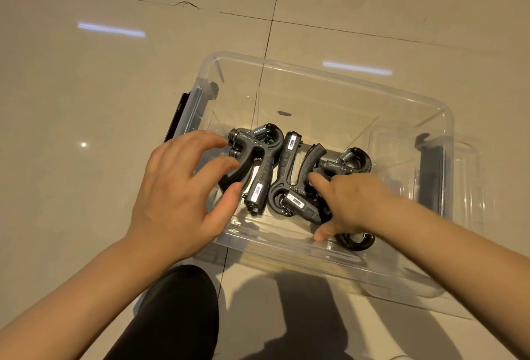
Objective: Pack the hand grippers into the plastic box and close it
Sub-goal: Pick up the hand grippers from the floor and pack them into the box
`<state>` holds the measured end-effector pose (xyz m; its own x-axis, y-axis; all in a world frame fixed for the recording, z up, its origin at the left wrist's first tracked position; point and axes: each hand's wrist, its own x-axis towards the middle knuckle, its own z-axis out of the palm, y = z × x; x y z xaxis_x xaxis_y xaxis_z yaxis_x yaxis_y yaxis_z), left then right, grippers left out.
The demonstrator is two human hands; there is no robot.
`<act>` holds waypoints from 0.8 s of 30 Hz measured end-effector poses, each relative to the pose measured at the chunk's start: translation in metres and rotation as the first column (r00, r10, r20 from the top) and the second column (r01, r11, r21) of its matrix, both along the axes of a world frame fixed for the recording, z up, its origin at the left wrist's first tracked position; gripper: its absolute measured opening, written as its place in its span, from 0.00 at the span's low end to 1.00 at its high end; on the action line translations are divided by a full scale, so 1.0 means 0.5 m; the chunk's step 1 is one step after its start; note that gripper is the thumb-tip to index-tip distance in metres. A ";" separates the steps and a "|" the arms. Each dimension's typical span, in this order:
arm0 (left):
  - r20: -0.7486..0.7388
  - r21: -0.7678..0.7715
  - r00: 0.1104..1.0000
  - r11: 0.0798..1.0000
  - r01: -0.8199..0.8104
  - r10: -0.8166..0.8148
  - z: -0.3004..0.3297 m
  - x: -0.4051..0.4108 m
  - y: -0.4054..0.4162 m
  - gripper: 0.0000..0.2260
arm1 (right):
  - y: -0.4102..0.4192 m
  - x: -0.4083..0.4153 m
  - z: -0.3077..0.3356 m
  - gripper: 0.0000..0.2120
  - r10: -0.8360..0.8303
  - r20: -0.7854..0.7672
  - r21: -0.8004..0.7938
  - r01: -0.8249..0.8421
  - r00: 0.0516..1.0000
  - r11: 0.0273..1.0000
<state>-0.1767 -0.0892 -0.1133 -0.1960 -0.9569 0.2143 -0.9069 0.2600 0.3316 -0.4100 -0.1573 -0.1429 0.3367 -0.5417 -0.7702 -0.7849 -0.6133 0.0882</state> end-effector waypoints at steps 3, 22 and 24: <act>-0.008 -0.006 1.000 1.000 0.000 0.000 -0.001 -0.001 0.000 0.12 | 0.024 0.016 -0.019 0.45 0.037 0.026 -0.179 -0.031 0.999 0.983; 0.002 0.003 1.000 1.000 0.001 -0.001 -0.001 -0.001 0.000 0.12 | -0.030 0.034 -0.022 0.45 -0.391 0.435 0.011 0.430 0.811 0.903; 0.000 0.005 1.000 1.000 0.001 -0.001 -0.001 0.000 0.000 0.12 | -0.025 0.033 -0.028 0.49 -0.409 0.460 0.042 0.441 0.788 0.897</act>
